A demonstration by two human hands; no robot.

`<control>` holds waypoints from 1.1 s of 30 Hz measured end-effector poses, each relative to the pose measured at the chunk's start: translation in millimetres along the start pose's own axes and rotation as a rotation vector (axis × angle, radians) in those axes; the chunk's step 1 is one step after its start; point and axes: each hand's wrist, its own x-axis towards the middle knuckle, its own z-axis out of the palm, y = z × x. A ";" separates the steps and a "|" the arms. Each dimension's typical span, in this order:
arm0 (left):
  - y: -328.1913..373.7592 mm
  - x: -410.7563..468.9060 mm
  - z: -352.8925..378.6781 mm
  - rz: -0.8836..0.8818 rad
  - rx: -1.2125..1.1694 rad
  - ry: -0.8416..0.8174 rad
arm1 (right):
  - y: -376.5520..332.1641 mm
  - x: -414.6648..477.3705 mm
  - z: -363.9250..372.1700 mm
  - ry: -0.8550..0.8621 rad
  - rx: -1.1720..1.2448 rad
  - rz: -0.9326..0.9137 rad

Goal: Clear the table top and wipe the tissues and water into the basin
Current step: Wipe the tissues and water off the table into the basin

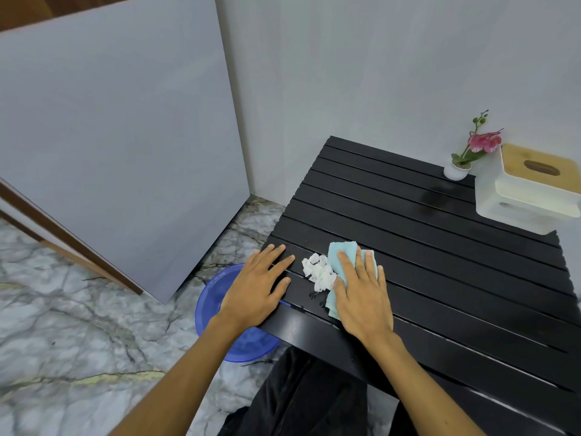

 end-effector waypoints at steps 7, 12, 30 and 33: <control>-1.9 0.8 -1.0 -0.006 -0.024 -0.010 | -4.8 12.1 2.5 -0.022 0.012 -0.117; -12.1 -3.7 -8.0 -0.092 -0.054 0.030 | -12.7 13.9 7.9 -0.018 -0.002 -0.169; -74.5 -55.3 -43.5 -0.320 -0.170 0.231 | -117.3 35.1 39.8 -0.024 0.122 -0.332; -81.2 -61.8 -54.9 -0.361 -0.166 0.292 | -145.6 44.0 39.3 -0.053 0.411 -0.295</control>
